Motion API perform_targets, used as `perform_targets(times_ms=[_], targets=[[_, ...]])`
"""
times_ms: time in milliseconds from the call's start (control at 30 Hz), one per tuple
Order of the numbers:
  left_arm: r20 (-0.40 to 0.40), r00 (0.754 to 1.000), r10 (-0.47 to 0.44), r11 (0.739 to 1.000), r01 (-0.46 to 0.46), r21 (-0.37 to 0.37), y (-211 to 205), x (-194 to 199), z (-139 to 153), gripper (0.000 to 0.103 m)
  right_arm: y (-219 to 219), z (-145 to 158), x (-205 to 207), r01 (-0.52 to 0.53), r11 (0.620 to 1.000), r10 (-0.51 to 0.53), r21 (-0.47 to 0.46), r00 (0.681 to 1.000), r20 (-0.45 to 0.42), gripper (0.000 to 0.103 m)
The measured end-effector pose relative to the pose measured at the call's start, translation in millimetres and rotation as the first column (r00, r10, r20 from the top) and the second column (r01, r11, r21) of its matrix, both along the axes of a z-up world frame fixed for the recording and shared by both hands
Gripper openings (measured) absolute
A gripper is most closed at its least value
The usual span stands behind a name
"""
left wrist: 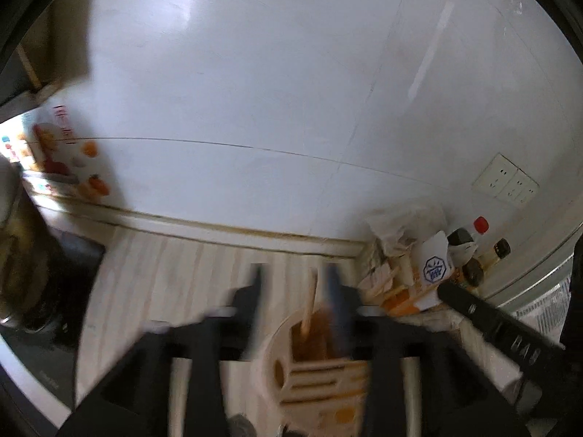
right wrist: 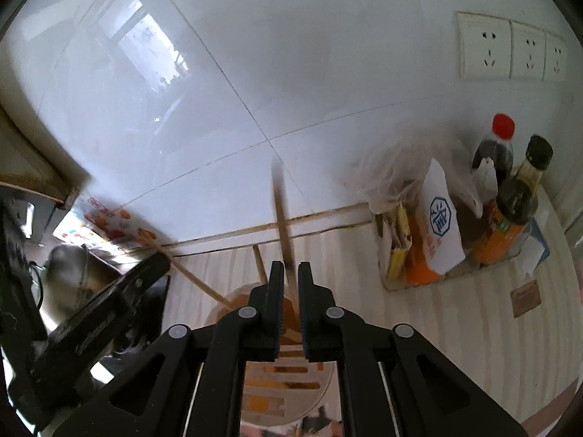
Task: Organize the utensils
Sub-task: 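Open both grippers to drop the chopsticks into the pink holder, then lower both tools to the mat and grasp one chopstick each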
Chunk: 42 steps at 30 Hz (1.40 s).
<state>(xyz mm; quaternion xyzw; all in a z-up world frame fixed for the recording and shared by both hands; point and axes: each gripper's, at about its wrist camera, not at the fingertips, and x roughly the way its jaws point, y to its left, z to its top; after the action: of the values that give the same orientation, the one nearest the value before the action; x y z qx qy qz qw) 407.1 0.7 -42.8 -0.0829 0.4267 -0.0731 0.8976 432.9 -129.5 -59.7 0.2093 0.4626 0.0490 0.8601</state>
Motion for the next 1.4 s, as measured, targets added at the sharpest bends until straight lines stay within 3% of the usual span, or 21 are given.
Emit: perform_targets(times_ms=[67,167,267,433,500,567,733,933,1033,1133,1200,1267,1400], targets=[[0.012,1.0,0.024,1.0,-0.025,0.019,10,-13,6,0.081,-5,7,-7,0.018,1.0,-0.018,0.005,1.0,0.014,0.038],[0.01,0.999,0.051,0.997,-0.051,0.061,23,-30,9,0.084,-11,19,-20,0.043,0.999,-0.043,-0.001,0.998,0.037,0.045],[0.0,0.998,0.067,0.994,-0.067,0.082,34,-45,4,0.103,-17,26,-39,0.075,0.997,-0.074,-0.012,0.996,0.046,0.052],[-0.032,0.994,0.103,0.986,-0.098,0.136,48,-67,-18,0.103,-26,25,-79,0.133,0.991,-0.131,-0.031,0.989,0.064,0.072],[-0.061,0.993,0.103,0.985,-0.093,0.148,51,-77,-33,0.103,-30,18,-95,0.153,0.988,-0.15,-0.038,0.987,0.065,0.075],[-0.084,0.992,0.093,0.984,-0.078,0.157,49,-85,-48,0.103,-32,5,-109,0.162,0.985,-0.158,-0.067,0.986,0.057,0.085],[-0.169,0.983,0.073,0.981,-0.041,0.19,37,-106,-97,0.103,-35,-42,-131,0.16,0.981,-0.166,-0.111,0.985,-0.047,0.085],[-0.32,0.947,0.026,0.98,0.038,0.195,11,-123,-162,0.102,-41,-112,-159,0.148,0.98,-0.173,-0.134,0.963,-0.204,0.085],[-0.371,0.928,-0.015,0.98,0.088,0.181,-3,-127,-187,0.101,-44,-144,-167,0.127,0.982,-0.163,-0.139,0.945,-0.285,0.071],[-0.447,0.892,-0.074,0.974,0.162,0.161,-21,-133,-221,0.074,-42,-174,-171,0.086,0.986,-0.133,-0.143,0.922,-0.364,0.048],[-0.506,0.856,-0.106,0.963,0.215,0.161,-33,-139,-245,0.044,-39,-195,-175,0.044,0.986,-0.108,-0.159,0.903,-0.416,0.039],[-0.545,0.83,-0.119,0.956,0.243,0.162,-42,-144,-263,0.037,-35,-214,-178,-0.004,0.985,-0.076,-0.17,0.883,-0.462,0.034],[-0.572,0.811,-0.122,0.948,0.267,0.176,-50,-151,-281,0.037,-27,-234,-183,-0.062,0.98,-0.043,-0.187,0.86,-0.509,0.032]])
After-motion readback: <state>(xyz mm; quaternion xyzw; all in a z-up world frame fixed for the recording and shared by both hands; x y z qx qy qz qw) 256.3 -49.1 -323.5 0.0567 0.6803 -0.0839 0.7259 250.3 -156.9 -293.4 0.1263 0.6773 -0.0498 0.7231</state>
